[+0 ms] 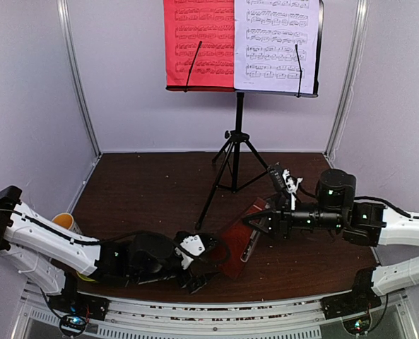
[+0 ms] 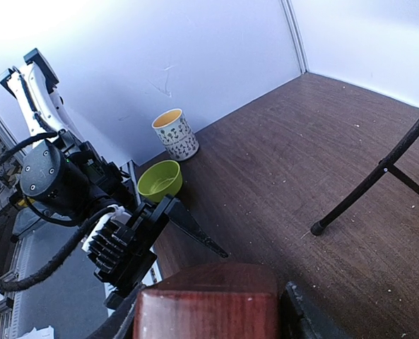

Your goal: Set up the instrument practice props

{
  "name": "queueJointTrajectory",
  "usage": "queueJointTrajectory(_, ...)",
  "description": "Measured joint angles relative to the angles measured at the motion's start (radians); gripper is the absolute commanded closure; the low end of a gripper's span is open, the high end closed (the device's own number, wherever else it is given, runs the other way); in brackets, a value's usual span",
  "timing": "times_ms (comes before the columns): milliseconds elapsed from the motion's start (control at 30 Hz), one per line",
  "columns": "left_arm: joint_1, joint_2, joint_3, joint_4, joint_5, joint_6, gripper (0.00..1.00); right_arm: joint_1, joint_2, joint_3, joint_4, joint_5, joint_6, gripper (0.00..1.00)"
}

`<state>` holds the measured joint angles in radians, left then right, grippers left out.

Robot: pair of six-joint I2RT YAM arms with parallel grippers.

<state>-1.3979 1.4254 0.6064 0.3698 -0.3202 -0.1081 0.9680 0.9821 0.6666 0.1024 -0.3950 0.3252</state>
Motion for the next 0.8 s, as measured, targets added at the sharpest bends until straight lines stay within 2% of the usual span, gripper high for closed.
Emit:
queueJointTrajectory(133, 0.000, 0.008, 0.010, 0.001, -0.002, -0.007, 0.07, 0.000, 0.006, 0.000, 0.000, 0.000, 0.002, 1.00)
queueJointTrajectory(233, 0.000, 0.010, 0.011, 0.002, -0.002, -0.015, 0.13, 0.000, 0.011, 0.000, 0.000, 0.000, 0.002, 1.00)
queueJointTrajectory(533, 0.007, 0.013, 0.011, 0.005, 0.001, -0.036, 0.41, 0.000, 0.014, 0.000, 0.000, 0.006, 0.003, 1.00)
queueJointTrajectory(633, 0.022, 0.013, 0.011, 0.006, 0.002, -0.039, 0.47, -0.009, 0.015, 0.000, -0.001, 0.023, 0.004, 1.00)
queueJointTrajectory(700, 0.028, 0.013, 0.011, 0.007, 0.004, -0.039, 0.46, -0.011, 0.015, 0.000, 0.000, 0.033, 0.004, 1.00)
queueJointTrajectory(800, 0.032, 0.013, 0.010, 0.008, 0.010, -0.041, 0.27, -0.011, 0.015, 0.000, -0.001, 0.036, 0.003, 1.00)
